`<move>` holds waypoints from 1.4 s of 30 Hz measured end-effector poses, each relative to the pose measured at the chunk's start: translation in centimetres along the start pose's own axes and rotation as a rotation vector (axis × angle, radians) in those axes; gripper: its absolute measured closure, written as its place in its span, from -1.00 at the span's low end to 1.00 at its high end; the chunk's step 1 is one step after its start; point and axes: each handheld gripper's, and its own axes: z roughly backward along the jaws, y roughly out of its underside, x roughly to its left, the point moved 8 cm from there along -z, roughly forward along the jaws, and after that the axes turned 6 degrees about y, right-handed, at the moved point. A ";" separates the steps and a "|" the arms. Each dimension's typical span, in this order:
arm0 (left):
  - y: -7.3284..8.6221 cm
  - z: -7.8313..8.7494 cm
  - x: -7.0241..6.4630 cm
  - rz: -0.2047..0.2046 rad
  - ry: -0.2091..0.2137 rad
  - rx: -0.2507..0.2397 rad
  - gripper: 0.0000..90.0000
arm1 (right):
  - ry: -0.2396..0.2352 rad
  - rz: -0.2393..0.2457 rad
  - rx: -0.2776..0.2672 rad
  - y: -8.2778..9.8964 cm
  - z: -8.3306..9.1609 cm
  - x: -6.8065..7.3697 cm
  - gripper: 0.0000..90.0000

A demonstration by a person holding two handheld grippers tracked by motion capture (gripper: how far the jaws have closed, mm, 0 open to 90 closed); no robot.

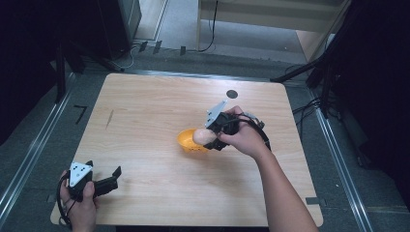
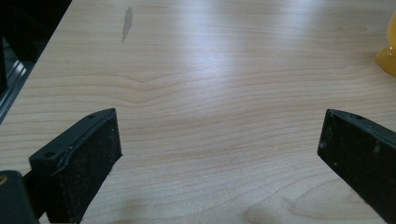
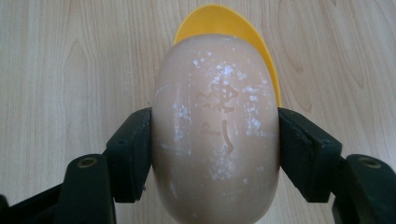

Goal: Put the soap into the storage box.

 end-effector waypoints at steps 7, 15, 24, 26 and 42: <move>0.0 0.0 0.0 0.000 -0.002 0.001 -1.00 | -0.017 0.007 0.006 -0.4 -0.8 -0.1 -0.26; 0.0 0.0 0.0 0.001 -0.001 0.000 -1.00 | -0.023 0.018 0.022 -1.1 -1.4 -0.5 -0.26; 0.0 0.0 0.0 -0.001 0.001 0.001 -1.00 | -0.041 0.020 0.043 -1.4 -2.5 -0.5 -0.26; 0.0 0.0 0.0 -0.001 0.000 0.001 -1.00 | -0.044 0.016 0.043 -1.4 -2.6 -0.6 -0.26; 0.0 0.0 0.1 0.002 0.001 -0.001 -1.00 | -0.062 -0.002 0.061 -1.2 -3.6 -0.9 -0.26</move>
